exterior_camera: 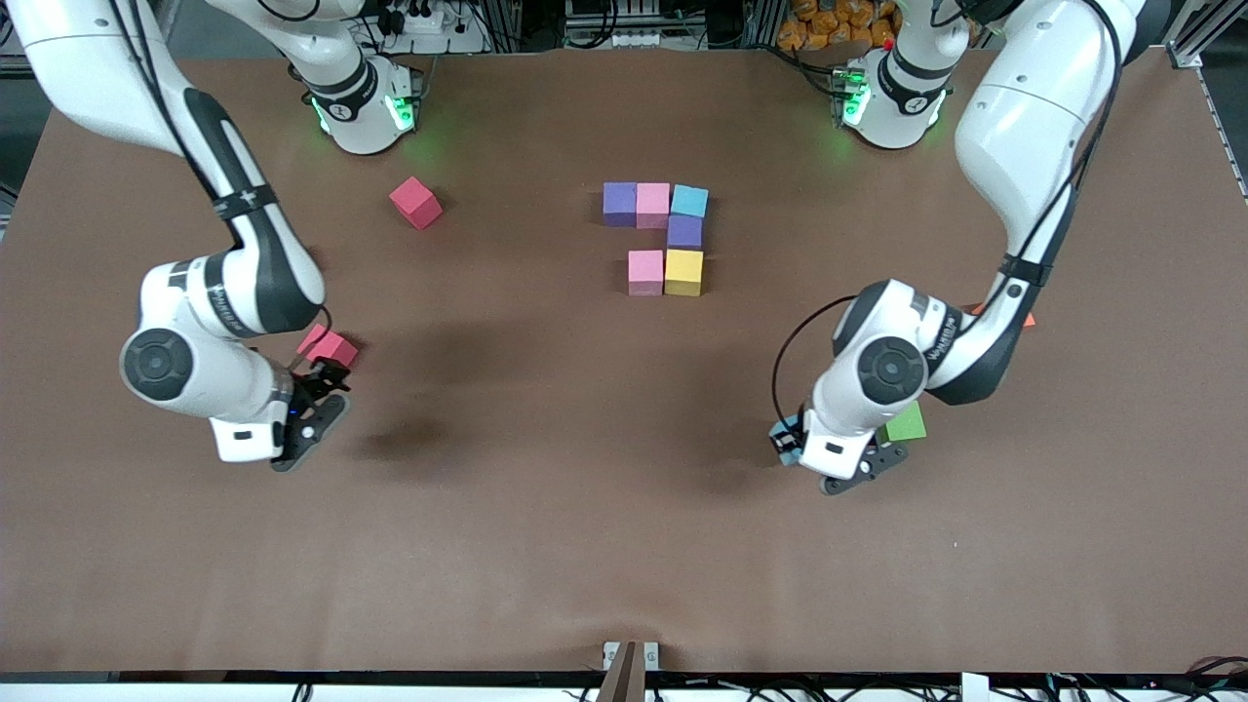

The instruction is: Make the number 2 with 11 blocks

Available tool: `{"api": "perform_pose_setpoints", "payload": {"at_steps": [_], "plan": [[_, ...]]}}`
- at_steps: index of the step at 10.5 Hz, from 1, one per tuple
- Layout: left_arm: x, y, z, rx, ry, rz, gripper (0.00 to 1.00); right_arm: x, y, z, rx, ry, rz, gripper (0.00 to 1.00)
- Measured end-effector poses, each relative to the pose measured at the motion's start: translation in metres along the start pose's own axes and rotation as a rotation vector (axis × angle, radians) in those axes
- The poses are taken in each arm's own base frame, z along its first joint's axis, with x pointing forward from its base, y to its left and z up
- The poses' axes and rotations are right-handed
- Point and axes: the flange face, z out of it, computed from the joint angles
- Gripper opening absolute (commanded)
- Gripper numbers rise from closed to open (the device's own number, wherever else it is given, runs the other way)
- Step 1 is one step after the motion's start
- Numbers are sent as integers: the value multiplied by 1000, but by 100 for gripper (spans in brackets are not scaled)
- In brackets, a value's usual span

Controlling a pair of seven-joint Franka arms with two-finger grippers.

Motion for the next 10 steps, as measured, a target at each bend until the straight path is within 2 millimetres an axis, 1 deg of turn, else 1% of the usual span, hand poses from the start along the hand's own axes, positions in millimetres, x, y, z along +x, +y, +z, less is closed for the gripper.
{"api": "perform_pose_setpoints", "payload": {"at_steps": [1, 2, 3, 4, 6, 8, 10], "plan": [[-21, 15, -8, -4, -3, -56, 57, -17, 10, 5, 10, -4, -11, 100], [-42, 30, -13, -14, -13, -117, 57, -31, 15, 8, 14, -5, -14, 100], [-62, 43, -17, -18, -30, -172, 57, -39, 11, 11, 1, 4, -18, 100], [-79, 51, -21, -11, -48, -221, 57, -45, -3, 15, -17, 13, -26, 100], [-107, 63, -32, 3, -75, -305, 58, -57, -31, 24, -19, 2, -43, 100], [-134, 75, -52, -2, -91, -403, 58, -62, -45, 35, -2, -15, -65, 100], [-157, 85, -69, -12, -101, -484, 57, -64, -53, 48, 12, -22, -81, 100]]}}
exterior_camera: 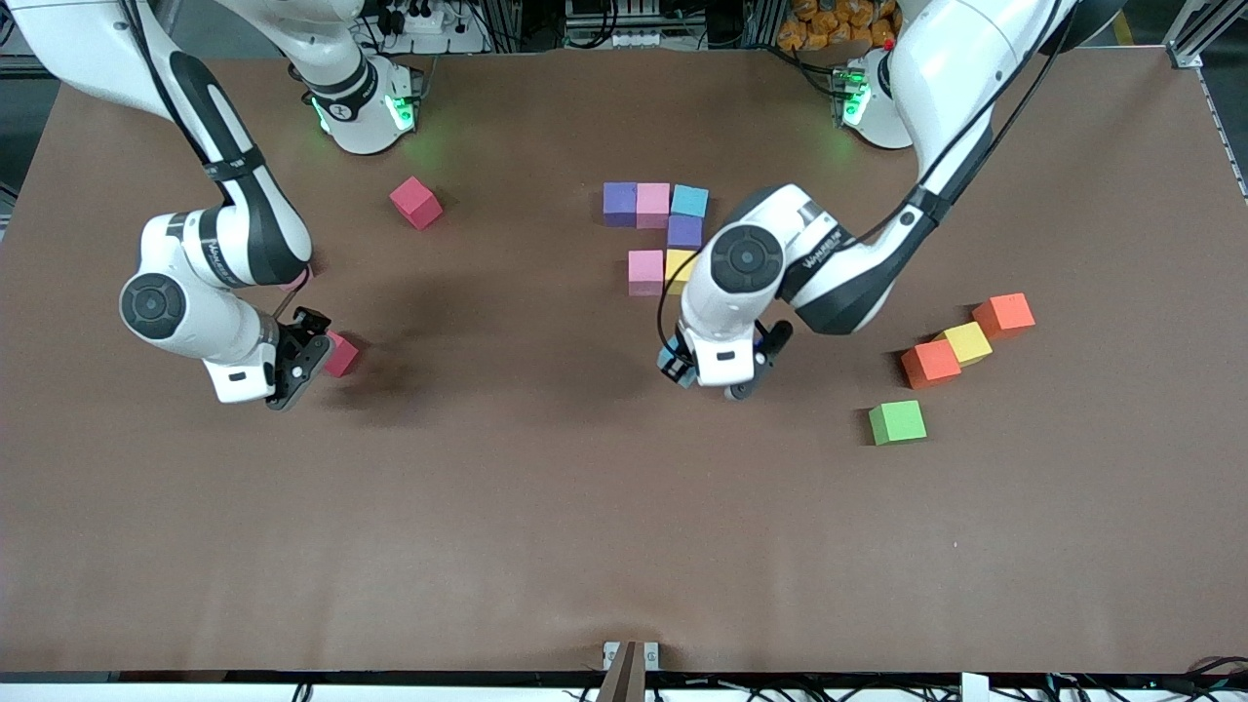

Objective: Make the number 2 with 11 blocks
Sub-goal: 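Lower the cyan cube beside the pink cube while the right gripper grasps red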

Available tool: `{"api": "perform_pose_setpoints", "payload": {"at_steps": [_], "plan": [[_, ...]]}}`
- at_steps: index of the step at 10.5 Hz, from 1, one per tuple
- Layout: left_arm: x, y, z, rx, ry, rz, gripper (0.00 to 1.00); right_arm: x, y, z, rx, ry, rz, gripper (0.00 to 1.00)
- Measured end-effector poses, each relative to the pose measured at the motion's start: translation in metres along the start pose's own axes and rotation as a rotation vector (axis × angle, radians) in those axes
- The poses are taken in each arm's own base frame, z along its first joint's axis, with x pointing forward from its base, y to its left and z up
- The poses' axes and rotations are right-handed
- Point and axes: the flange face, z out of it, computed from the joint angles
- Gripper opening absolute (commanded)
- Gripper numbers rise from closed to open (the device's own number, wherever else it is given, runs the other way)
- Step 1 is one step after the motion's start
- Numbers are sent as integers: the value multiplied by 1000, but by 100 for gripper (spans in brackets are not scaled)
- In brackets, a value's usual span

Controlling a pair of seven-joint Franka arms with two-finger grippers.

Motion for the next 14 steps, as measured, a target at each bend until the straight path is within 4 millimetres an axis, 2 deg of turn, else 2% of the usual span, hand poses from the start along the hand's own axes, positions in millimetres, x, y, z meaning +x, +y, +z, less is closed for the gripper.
{"api": "perform_pose_setpoints", "payload": {"at_steps": [4, 6, 10, 12, 14], "plan": [[-57, -10, 2, 21, -15, -217, 56, -1, -10, 27, -27, 38, -24, 100], [-89, -19, 7, 47, -14, -317, 55, -1, -10, 34, -16, 35, -26, 100], [-135, -34, 21, 72, 2, -554, 53, -5, -8, 37, -11, 32, -30, 100], [-168, -43, 35, 79, -5, -620, 53, -5, -8, 37, -10, 32, -32, 100], [-180, -44, 42, 71, -25, -672, 54, -6, -8, 38, -6, 29, -30, 100]]}}
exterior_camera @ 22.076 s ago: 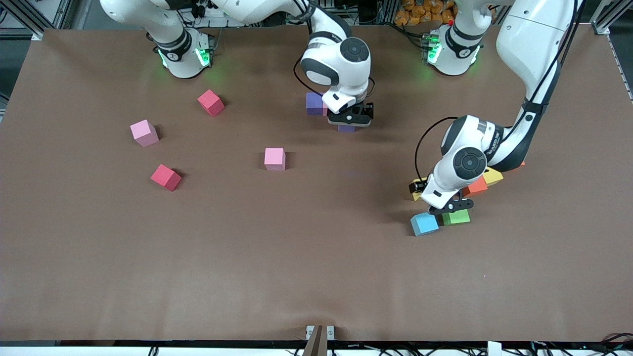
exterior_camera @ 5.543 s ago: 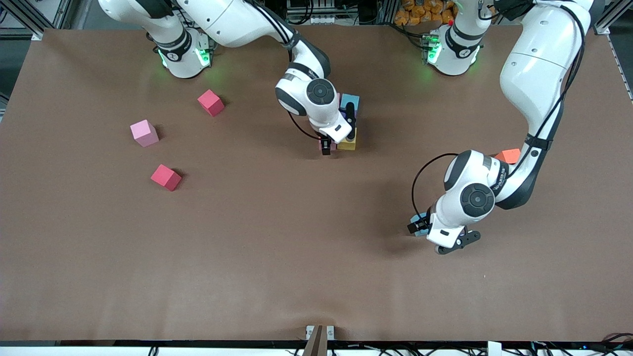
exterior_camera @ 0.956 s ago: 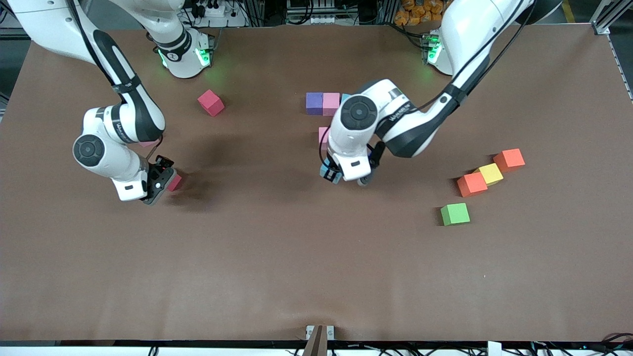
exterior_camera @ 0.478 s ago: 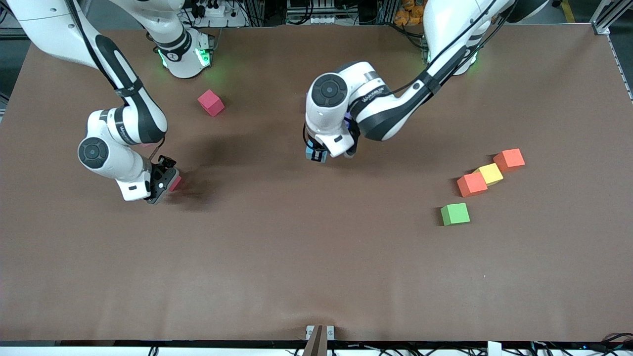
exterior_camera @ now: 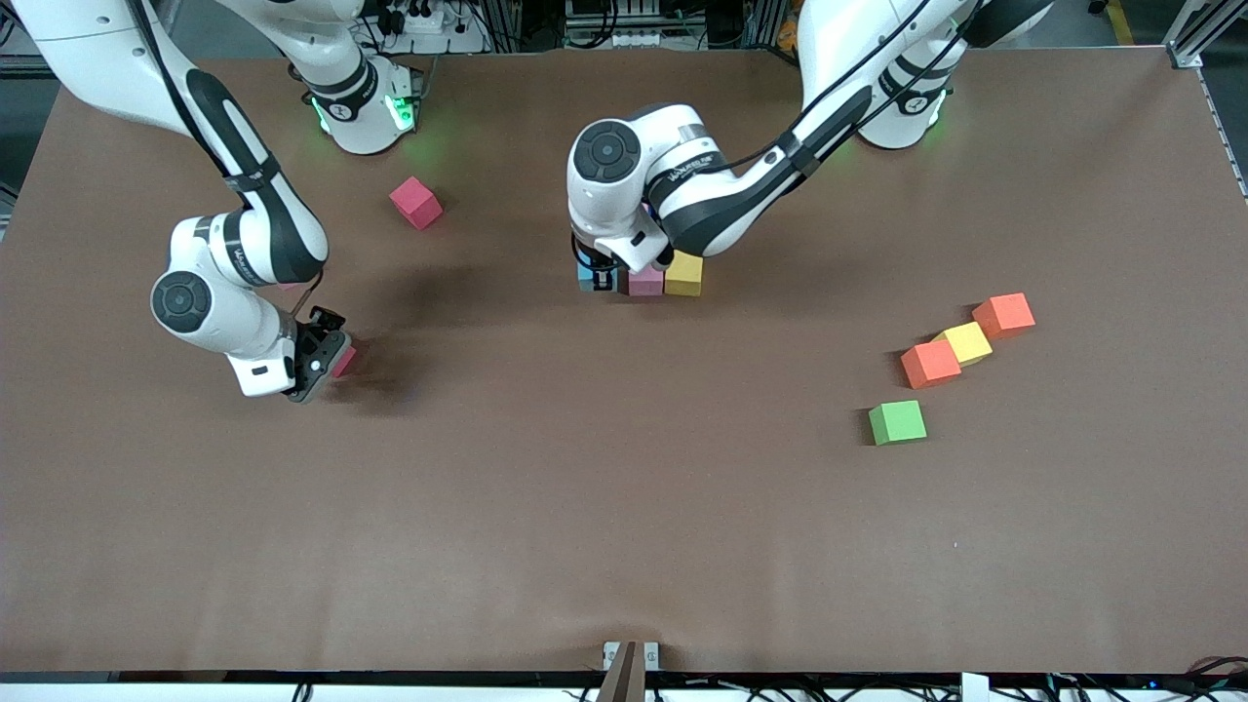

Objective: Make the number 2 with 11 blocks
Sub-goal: 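Lower the cyan cube beside the pink cube while the right gripper grasps red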

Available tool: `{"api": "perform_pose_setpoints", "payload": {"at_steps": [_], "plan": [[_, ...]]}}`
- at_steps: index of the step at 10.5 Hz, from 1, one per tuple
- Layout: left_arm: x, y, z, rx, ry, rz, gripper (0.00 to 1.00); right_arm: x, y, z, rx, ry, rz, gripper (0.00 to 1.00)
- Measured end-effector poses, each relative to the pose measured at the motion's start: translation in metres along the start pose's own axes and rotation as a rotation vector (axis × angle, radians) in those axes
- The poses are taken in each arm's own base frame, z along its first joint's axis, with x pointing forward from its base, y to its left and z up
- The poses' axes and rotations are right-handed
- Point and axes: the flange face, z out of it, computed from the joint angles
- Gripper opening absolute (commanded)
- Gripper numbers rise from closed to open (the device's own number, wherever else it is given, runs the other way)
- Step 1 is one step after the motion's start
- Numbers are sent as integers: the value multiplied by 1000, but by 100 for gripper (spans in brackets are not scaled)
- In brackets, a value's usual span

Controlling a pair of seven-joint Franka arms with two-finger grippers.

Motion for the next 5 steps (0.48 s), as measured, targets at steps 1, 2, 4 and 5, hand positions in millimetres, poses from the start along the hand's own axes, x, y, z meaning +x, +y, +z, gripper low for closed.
{"api": "perform_pose_setpoints", "payload": {"at_steps": [1, 2, 4, 5], "plan": [[0, 0, 2, -2, -5, -9, 54, -1, 0, -1, 8, -7, 1, 100], [0, -3, 8, -13, -4, -7, 54, -1, 1, -4, 12, -13, 2, 100], [2, -14, 26, -25, -2, -1, 54, -1, 1, -10, 11, -17, 2, 100], [4, -16, 32, -22, 0, -1, 54, -1, 1, -10, 12, -18, 1, 100]]}}
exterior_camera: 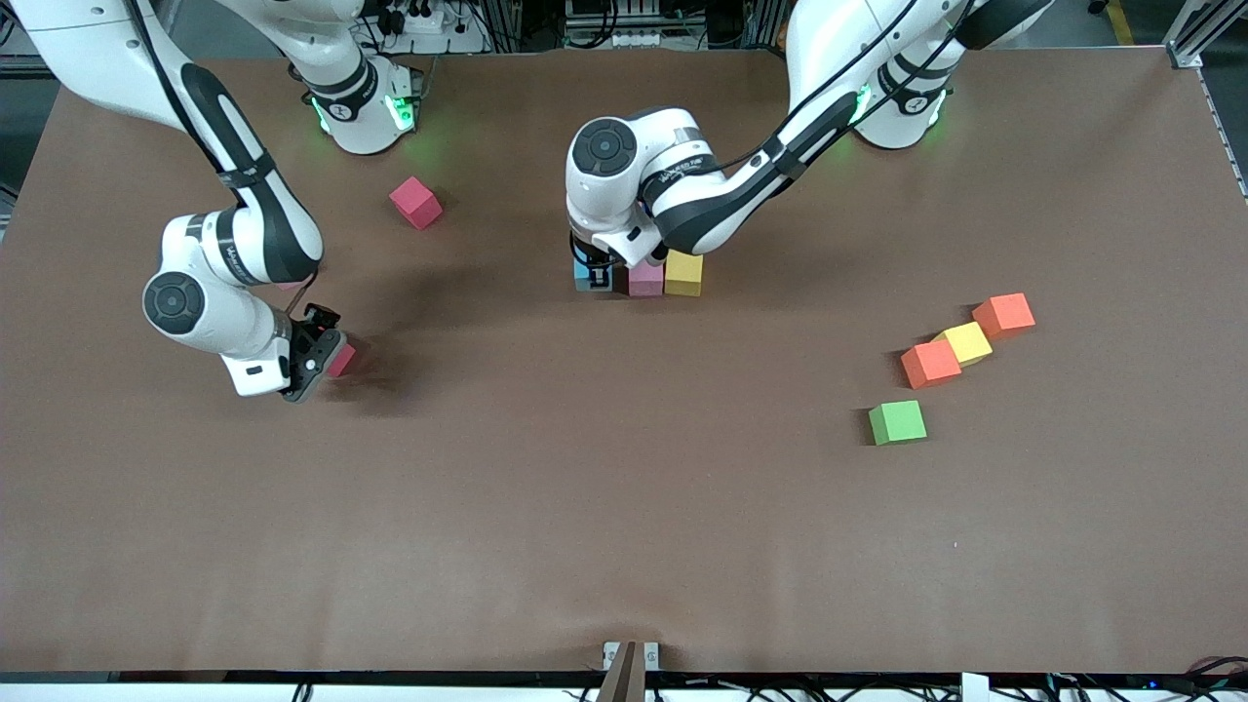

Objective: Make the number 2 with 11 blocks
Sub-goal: 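Lower the cyan cube beside the pink cube while the right gripper grasps red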

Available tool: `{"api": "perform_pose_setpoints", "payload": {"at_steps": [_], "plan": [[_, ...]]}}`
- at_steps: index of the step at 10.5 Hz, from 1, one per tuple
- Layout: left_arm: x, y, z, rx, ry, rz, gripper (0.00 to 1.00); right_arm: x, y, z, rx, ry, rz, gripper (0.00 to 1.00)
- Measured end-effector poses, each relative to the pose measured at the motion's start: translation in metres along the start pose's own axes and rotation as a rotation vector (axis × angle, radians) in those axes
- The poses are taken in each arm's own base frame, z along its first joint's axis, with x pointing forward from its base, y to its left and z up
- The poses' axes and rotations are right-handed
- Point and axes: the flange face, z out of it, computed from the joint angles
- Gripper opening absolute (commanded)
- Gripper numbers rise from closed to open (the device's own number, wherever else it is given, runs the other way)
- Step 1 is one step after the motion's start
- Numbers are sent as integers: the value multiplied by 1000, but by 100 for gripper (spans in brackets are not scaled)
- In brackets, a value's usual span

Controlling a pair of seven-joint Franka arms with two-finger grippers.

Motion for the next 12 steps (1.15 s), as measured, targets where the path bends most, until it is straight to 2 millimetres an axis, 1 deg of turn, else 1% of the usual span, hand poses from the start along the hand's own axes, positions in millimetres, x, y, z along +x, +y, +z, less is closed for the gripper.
{"api": "perform_pose_setpoints", "payload": {"at_steps": [2, 4, 7, 8, 10, 11, 12], "plan": [[0, -5, 7, 2, 6, 4, 54, -1, -1, 3, 6, -3, -1, 100], [-4, -20, 19, -12, 28, 34, 54, -1, -3, 7, 10, -5, -2, 100], [1, -47, 47, -5, 77, 92, 54, -3, -9, 18, -1, 11, -5, 100], [3, -51, 52, -3, 83, 100, 54, -4, -10, 21, 2, 10, -5, 100], [5, -46, 53, -10, 77, 95, 54, -8, -8, 22, 5, 9, -1, 100], [8, -40, 54, -18, 80, 89, 54, -11, -6, 24, 8, 9, 1, 100], [11, -34, 55, -25, 82, 81, 55, -14, -5, 26, 11, 9, 0, 98]]}}
